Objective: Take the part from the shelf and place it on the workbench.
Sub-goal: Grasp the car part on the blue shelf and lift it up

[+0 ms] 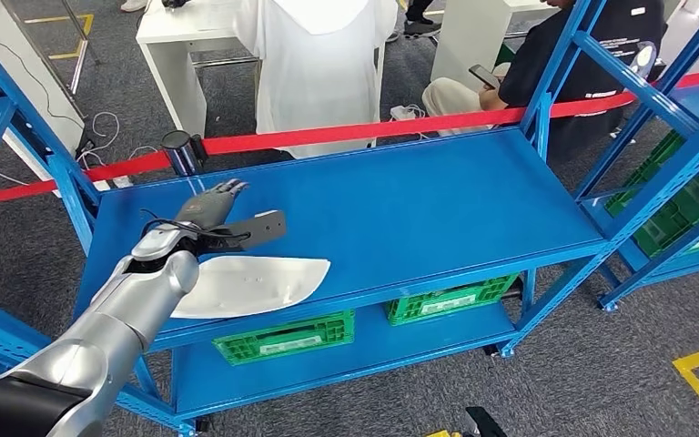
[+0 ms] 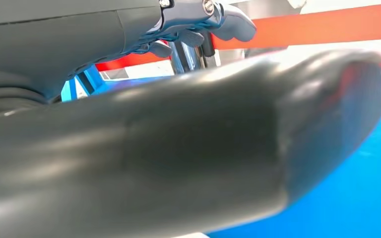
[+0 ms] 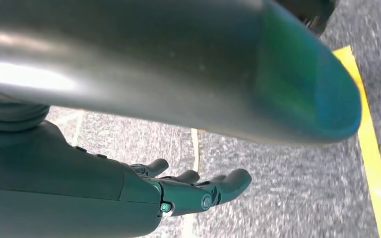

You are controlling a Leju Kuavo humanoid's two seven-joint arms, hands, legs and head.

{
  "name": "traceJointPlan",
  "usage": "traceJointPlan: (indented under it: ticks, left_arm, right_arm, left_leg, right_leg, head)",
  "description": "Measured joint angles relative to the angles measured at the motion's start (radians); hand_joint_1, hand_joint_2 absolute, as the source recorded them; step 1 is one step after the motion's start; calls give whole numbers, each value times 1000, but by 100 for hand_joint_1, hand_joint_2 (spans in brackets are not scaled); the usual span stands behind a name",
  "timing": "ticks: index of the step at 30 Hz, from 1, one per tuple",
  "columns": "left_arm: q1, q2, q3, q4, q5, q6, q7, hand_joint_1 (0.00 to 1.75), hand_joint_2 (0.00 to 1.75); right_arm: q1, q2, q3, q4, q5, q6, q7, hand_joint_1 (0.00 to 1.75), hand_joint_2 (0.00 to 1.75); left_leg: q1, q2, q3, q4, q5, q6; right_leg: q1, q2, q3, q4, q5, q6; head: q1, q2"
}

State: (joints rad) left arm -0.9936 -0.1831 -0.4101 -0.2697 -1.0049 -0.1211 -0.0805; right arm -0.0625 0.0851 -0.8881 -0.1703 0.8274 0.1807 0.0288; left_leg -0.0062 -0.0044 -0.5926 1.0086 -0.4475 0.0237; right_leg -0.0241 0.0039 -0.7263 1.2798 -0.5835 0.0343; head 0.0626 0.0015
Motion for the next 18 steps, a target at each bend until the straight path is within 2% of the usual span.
traceJointPlan:
  ticks: [1,2,4,5,6,7,9,11,12,14,15,16,17,18]
  left_arm:
    - [3,1,0,0,4,6,-6,0,0]
    - [5,2,0,0,9,10,-11,0,0]
    - [5,2,0,-3,17,18,-15,0,0]
    - [3,3,0,-5,20,21,-16,0,0]
    - [2,3,0,-6,23,23,-16,0,0]
    - [1,3,0,-8,25,24,-17,0,0]
    - [0,3,0,-8,28,24,-18,0,0]
    - [-1,4,0,-8,30,25,-18,0,0]
    - [-1,5,0,-8,31,25,-19,0,0]
    - [1,5,0,-7,35,25,-19,0,0]
    - [5,6,0,-6,37,25,-19,0,0]
    - [8,6,0,-6,39,25,-20,0,0]
    - [11,6,0,-5,40,25,-21,0,0]
    - [13,7,0,-5,41,25,-21,0,0]
  right_arm:
    - [1,0,0,0,-1,0,-1,0,0]
    - [2,0,-1,0,-2,-1,0,0,0]
    - [1,-1,-3,0,-4,-2,2,0,0]
    - [0,-1,-4,0,-5,-2,5,0,0]
    - [-1,-2,-5,0,-7,-3,7,0,0]
    - [-2,-2,-6,0,-8,-3,8,0,0]
    - [-2,-2,-7,0,-10,-2,8,0,0]
    - [-1,-1,-8,0,-10,-2,7,0,0]
    - [-1,-1,-8,0,-10,-2,6,0,0]
    - [-1,-1,-9,0,-10,-2,5,0,0]
    - [-1,-1,-9,0,-10,-2,5,0,0]
    - [0,-1,-10,0,-10,-2,5,0,0]
    - [0,-1,-11,0,-10,-2,5,0,0]
    - [1,-1,-12,0,-10,-2,5,0,0]
  left_leg:
    - [-1,0,-1,1,0,0]
    - [-1,0,-1,3,-1,0]
    - [-1,-1,-1,9,-4,-2]
    - [-3,-1,-3,13,-6,-6]
    - [-5,-1,-4,15,-8,-10]
    - [-6,-2,-6,16,-9,-15]
    - [-7,-2,-6,15,-7,-26]
    - [-5,-2,-15,34,-25,-37]
    - [-4,-2,-29,69,-52,-43]
    - [2,-1,-80,196,-126,-52]
    - [5,-1,-105,260,-155,-56]
    - [7,-1,-117,297,-166,-58]
    - [9,-1,-110,294,-158,-58]
    - [10,0,-83,250,-134,-58]
  right_leg:
    - [0,0,-14,27,-1,0]
    - [0,0,-9,13,17,0]
    - [0,-2,53,-112,83,-5]
    - [3,-2,85,-177,107,-9]
    - [4,-3,107,-222,120,-14]
    - [7,-3,114,-241,121,-19]
    - [8,-1,113,-244,123,-31]
    - [4,-2,113,-249,131,-43]
    - [1,-2,112,-251,135,-49]
    - [0,-3,108,-251,139,-54]
    - [0,-3,104,-250,141,-55]
    - [0,-3,101,-250,143,-55]
    - [0,-3,98,-248,145,-53]
    - [-1,-2,95,-247,147,-51]
  head:
    - [0,0]
    - [0,0]
    - [0,0]
    - [0,0]
    - [0,0]
    - [0,0]
    - [-1,0]
    - [-2,0]
    - [-4,0]
    - [-6,0]
    - [-6,0]
    - [-6,0]
    - [-6,0]
    - [-6,0]
